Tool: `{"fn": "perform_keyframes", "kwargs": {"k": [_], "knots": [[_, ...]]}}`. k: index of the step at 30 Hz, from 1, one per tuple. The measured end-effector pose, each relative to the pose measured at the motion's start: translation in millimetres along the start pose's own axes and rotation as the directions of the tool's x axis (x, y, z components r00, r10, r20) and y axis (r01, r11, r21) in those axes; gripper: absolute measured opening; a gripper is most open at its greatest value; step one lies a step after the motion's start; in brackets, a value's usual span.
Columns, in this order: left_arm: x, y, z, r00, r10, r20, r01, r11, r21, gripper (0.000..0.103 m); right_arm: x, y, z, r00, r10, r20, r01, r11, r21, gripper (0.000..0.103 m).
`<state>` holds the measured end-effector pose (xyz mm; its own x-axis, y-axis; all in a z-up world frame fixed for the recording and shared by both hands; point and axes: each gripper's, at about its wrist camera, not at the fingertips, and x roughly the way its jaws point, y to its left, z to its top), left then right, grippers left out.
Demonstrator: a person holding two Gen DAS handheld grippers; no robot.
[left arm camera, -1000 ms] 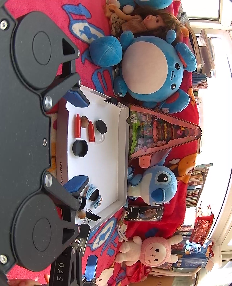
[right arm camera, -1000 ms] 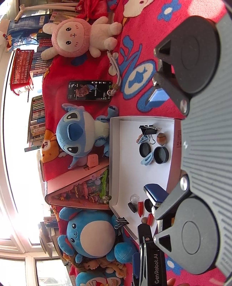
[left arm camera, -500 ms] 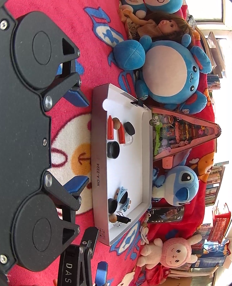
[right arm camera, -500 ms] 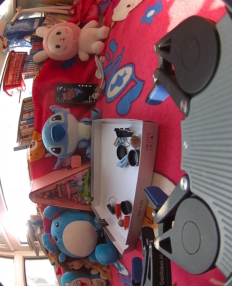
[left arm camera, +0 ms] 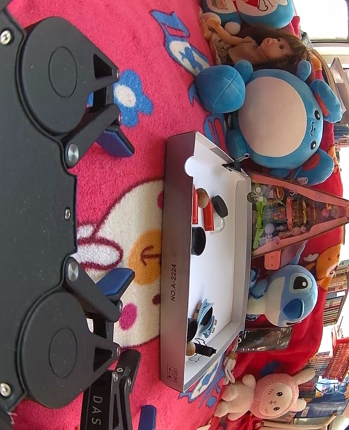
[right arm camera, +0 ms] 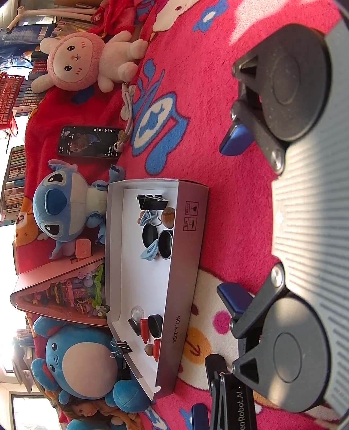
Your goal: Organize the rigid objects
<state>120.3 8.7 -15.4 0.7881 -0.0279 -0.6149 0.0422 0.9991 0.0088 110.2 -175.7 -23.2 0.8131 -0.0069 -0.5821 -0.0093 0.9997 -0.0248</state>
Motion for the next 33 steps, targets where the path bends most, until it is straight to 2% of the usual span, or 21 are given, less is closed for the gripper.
{"fn": "perform_keyframes", "kwargs": {"k": [3, 11, 33], "knots": [[4.0, 3.3, 0.5, 1.0, 0.002, -0.012, -0.002, 1.0, -0.02, 0.096, 6.5, 0.6, 0.1, 0.999, 0.0, -0.04, 0.0, 1.0, -0.001, 0.103], [8.7, 3.8, 1.9, 1.0, 0.009, -0.028, -0.009, 1.0, -0.023, 0.102, 8.3, 0.4, -0.4, 0.999, 0.004, -0.051, -0.003, 1.0, 0.004, 0.103], [9.2, 3.6, 1.1, 1.0, 0.008, -0.029, -0.009, 1.0, -0.027, 0.103, 8.9, -2.2, -0.8, 0.999, 0.015, -0.053, -0.014, 1.0, 0.02, 0.103]]}}
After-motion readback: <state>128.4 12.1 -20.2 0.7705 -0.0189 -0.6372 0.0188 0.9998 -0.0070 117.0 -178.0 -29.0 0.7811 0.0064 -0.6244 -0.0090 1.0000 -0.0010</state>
